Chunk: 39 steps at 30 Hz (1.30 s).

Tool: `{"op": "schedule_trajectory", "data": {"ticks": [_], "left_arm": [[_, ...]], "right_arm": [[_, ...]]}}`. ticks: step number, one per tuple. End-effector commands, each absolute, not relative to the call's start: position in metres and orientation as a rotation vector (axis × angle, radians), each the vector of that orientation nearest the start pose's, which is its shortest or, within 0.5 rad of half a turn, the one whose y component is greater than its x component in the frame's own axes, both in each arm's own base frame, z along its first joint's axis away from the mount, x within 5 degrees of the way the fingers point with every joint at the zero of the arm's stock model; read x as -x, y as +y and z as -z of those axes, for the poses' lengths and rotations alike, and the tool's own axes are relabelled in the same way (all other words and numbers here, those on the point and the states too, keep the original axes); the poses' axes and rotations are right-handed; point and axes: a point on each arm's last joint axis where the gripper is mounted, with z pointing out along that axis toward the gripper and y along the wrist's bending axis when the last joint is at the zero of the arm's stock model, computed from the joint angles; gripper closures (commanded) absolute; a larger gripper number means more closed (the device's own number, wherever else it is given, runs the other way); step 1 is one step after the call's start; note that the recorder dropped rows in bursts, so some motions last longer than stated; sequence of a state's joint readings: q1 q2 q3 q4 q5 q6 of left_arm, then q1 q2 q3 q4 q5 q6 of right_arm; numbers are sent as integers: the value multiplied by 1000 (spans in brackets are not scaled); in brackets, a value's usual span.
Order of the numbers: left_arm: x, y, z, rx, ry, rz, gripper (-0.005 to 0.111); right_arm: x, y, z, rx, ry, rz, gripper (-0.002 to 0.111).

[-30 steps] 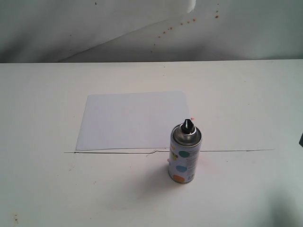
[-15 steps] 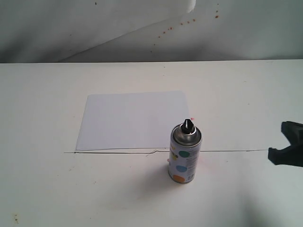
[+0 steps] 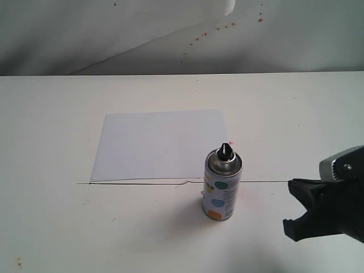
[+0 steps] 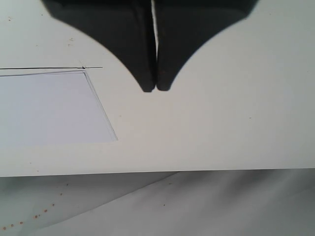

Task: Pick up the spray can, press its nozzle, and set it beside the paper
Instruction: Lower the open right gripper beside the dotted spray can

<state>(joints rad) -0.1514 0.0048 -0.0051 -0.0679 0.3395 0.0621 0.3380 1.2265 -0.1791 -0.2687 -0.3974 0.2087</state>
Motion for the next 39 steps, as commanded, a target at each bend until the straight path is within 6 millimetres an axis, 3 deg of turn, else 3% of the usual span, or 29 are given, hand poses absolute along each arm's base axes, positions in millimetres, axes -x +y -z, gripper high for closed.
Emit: {"op": "schedule_trajectory", "data": {"ticks": [1,9,28,39], "left_arm": [[-53,-10,-184,-154,1803,134,107],[-53,-10,-184,-154,1803,134,107],[-53,-10,-184,-154,1803,134,107],[-53,-10,-184,-154,1803,134,107]], "right_arm": [[-159,79,-158,483,2119,-355,108],[-147,100,-158,440,2151,-484,108],[-117,130,-155,601,2183,-624,108],[-113,130,-151,647,2221,-592,108]]}}
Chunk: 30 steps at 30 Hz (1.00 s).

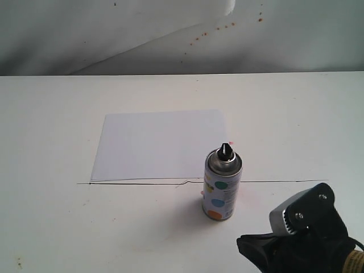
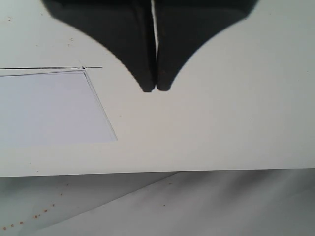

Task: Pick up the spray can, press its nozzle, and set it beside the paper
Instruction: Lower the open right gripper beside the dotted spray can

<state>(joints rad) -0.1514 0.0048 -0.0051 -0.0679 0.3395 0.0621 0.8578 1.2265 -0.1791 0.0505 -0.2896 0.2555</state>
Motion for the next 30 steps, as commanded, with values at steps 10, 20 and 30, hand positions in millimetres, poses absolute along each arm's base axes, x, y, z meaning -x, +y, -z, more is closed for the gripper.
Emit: {"op": "schedule_trajectory", "data": {"ticks": [10,20,30], "left_arm": [[-53,-10,-184,-154,1803,134,107],[-53,-10,-184,-154,1803,134,107],[-53,-10,-184,-154,1803,134,107]], "right_arm": [[-115,132,-154,647,2179,-606,108],[-117,134,-158,651,2125,-618,108],[-117,134,-148,690,2173,-578,108]]}}
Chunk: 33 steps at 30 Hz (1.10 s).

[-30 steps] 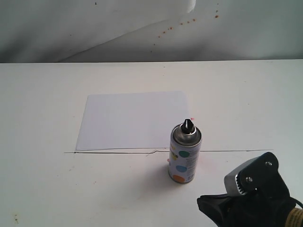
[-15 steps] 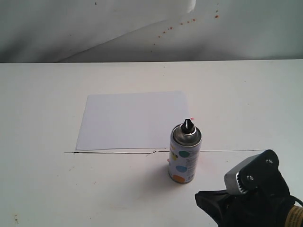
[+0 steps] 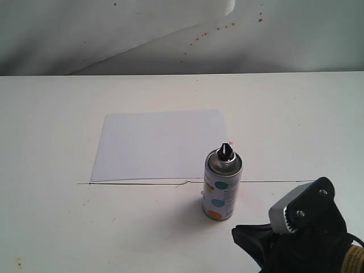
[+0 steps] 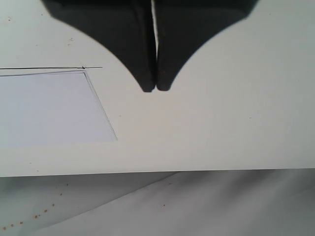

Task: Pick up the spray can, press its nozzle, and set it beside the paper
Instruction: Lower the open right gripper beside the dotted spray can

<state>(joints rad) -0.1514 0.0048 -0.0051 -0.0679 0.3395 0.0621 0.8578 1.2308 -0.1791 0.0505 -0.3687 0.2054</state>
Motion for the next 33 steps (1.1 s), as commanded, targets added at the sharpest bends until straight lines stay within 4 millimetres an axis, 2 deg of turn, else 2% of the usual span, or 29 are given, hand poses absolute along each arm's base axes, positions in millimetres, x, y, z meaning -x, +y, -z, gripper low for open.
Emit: {"op": "schedule_trajectory", "data": {"ticks": [1,4,6,14,20,22,25,29,33], "left_arm": [[-53,-10,-184,-154,1803,134,107],[-53,-10,-184,-154,1803,134,107],[-53,-10,-184,-154,1803,134,107],[-53,-10,-184,-154,1803,134,107],[-53,-10,-184,-154,1803,134,107],[-53,-10,-184,-154,1803,134,107],[-53,-10,-184,-154,1803,134,107],[-53,-10,-184,-154,1803,134,107],[-53,-10,-184,-154,1803,134,107]], "right_arm": [[-118,135,-144,696,2188,-569,108],[-121,139,-130,690,2232,-553,108],[-123,141,-127,676,2222,-562,108],[-130,147,-137,562,2103,-657,108],[-130,146,-135,601,2102,-629,107],[-129,147,-135,623,2104,-628,96],[-127,149,-136,680,2071,-647,55],[-130,147,-138,591,2074,-649,3],[-131,147,-138,578,2077,-647,3]]}}
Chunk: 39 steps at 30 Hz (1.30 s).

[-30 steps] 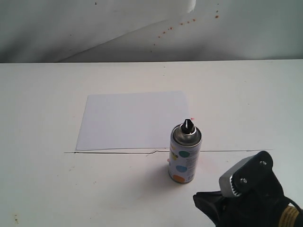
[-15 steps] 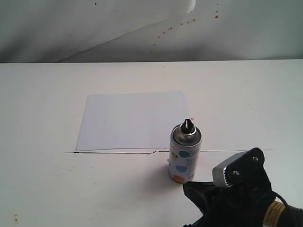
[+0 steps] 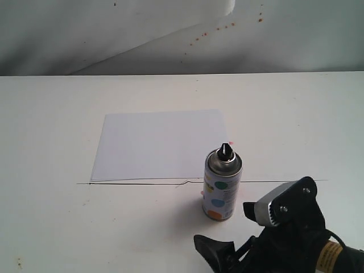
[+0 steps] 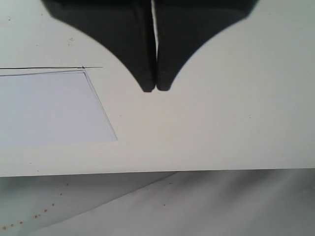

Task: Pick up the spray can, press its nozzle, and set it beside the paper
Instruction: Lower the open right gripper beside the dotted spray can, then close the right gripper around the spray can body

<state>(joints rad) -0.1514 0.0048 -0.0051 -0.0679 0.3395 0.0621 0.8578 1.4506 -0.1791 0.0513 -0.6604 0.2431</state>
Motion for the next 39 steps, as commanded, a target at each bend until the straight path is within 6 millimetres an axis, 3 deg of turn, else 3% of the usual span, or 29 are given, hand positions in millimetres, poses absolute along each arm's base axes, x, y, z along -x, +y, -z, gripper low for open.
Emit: {"op": "schedule_trajectory", "data": {"ticks": [1,7,12,17,39], "left_arm": [[-53,-10,-184,-154,1803,134,107],[-53,-10,-184,-154,1803,134,107],[-53,-10,-184,-154,1803,134,107],[-53,-10,-184,-154,1803,134,107],[-53,-10,-184,-154,1803,134,107]], "right_arm": [[-131,147,-138,578,2077,-647,3],[-138,141,-141,459,2056,-587,3],[-154,155,-156,443,2006,-569,3],[-159,154,-156,399,2040,-516,3],[-166,158,-137,363,2043,-500,3]]}}
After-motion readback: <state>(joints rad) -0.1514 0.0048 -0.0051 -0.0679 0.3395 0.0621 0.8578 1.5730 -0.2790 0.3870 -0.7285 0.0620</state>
